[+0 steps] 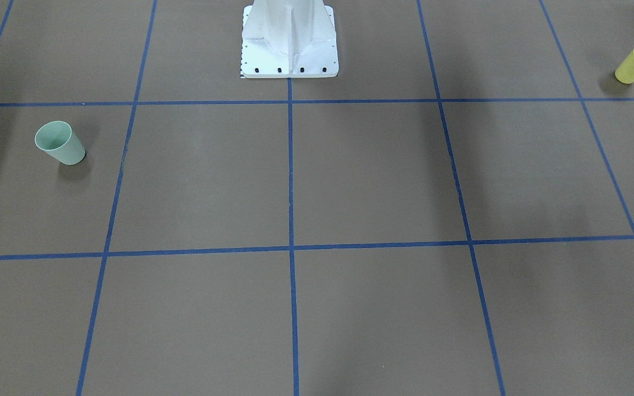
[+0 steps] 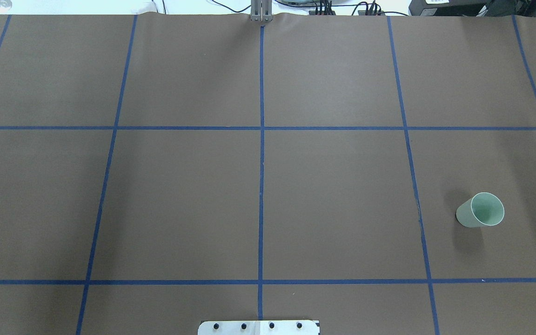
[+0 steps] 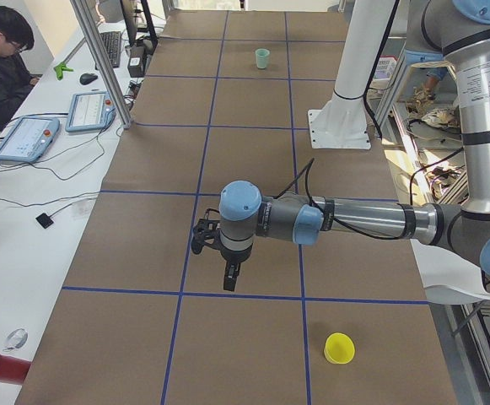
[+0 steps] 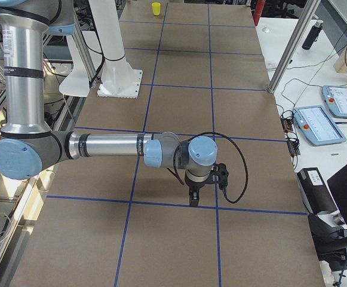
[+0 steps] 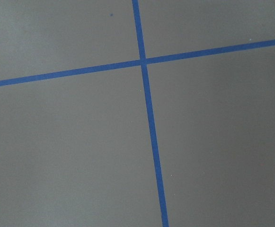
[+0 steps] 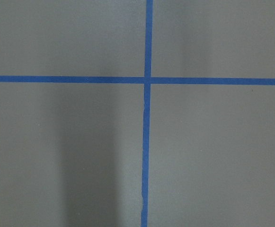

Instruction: Transfer and stack yellow cup on green cup

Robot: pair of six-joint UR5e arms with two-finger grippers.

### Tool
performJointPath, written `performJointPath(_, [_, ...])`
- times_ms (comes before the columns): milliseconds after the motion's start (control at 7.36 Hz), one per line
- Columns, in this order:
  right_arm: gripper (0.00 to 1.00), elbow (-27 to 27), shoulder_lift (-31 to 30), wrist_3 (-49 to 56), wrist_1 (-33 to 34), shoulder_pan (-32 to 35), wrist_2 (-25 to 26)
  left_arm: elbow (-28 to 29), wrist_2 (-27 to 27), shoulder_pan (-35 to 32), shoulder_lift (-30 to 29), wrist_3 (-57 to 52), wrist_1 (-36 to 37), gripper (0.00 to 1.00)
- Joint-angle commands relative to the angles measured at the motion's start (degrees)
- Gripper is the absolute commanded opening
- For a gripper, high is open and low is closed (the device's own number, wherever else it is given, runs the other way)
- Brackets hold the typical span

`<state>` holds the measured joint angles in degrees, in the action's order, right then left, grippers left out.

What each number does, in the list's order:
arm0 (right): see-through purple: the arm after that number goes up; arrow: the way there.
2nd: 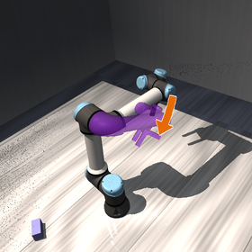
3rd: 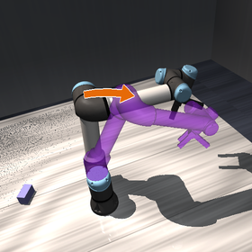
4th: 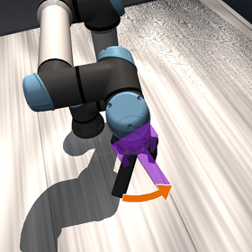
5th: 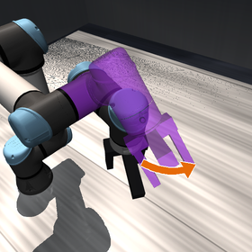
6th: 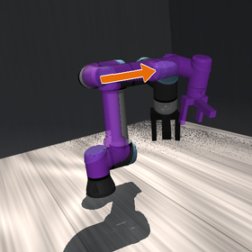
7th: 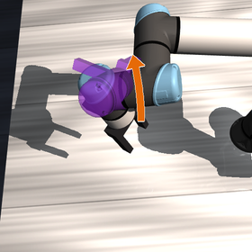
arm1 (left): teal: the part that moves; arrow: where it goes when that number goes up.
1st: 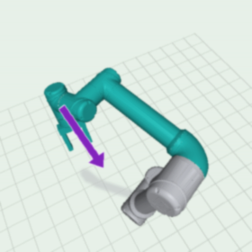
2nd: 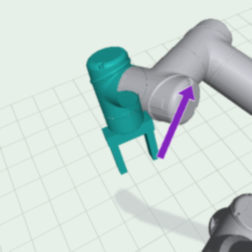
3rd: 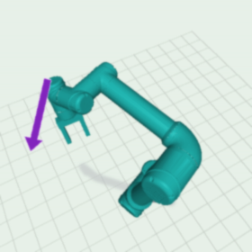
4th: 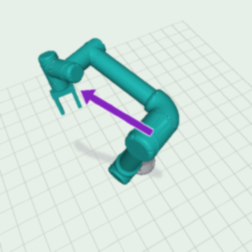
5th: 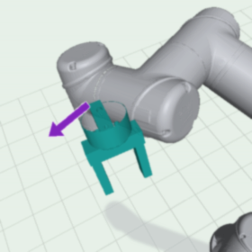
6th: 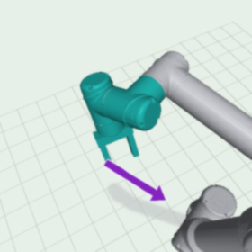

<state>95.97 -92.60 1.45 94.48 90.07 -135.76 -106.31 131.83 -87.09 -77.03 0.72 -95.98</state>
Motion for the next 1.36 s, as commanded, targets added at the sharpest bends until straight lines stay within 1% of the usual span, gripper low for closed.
performJointPath(0, [1.00, 1.3, 0.0, -0.1, 0.0, 0.2, -0.1, -0.4, 0.0, -0.1, 0.0, 0.1, 0.0, 1.00])
performJointPath(136, [1.00, 2.3, -0.2, -0.4, 0.0, 0.2, -0.2, -0.6, -0.1, -0.1, -0.3, 0.2, 0.4, 1.00])
performJointPath(272, [1.00, 2.5, -0.3, -0.5, 0.0, 0.2, -0.2, -2.3, -2.7, -0.7, -0.6, 0.3, 2.4, 1.00])
performJointPath(408, [1.00, 2.5, -0.3, -0.6, 0.0, 0.2, -0.3, -7.5, -9.8, -0.7, -0.8, 0.5, 10.3, 1.00])
performJointPath(543, [1.00, 2.5, -0.3, -0.6, 0.0, 0.2, -0.2, -13.8, -17.8, -0.2, -1.1, 1.6, 20.4, 1.00])
performJointPath(679, [1.00, 2.6, -0.3, -0.7, 0.1, 0.2, -0.2, -17.5, -18.8, 0.3, -1.2, 8.6, 24.2, 1.00])
performJointPath(815, [1.00, 2.6, -0.1, -0.7, 0.5, 0.2, 0.0, -18.8, -20.9, 1.7, -0.7, 14.7, 24.6, 1.00])
performJointPath(951, [1.00, 2.6, 0.1, -0.8, 0.7, 0.2, 0.2, -18.8, -24.8, 3.5, 0.0, 20.4, 24.6, 1.00])
performJointPath(1087, [1.00, 4.2, 0.5, -0.9, 0.7, 0.2, 0.5, -18.8, -28.4, 5.8, 0.4, 28.8, 24.7, 1.00])
performJointPath(1223, [1.00, 6.0, 0.8, -0.8, 0.7, -0.2, 1.0, -18.8, -31.3, 9.2, 2.0, 37.7, 24.5, 1.00])
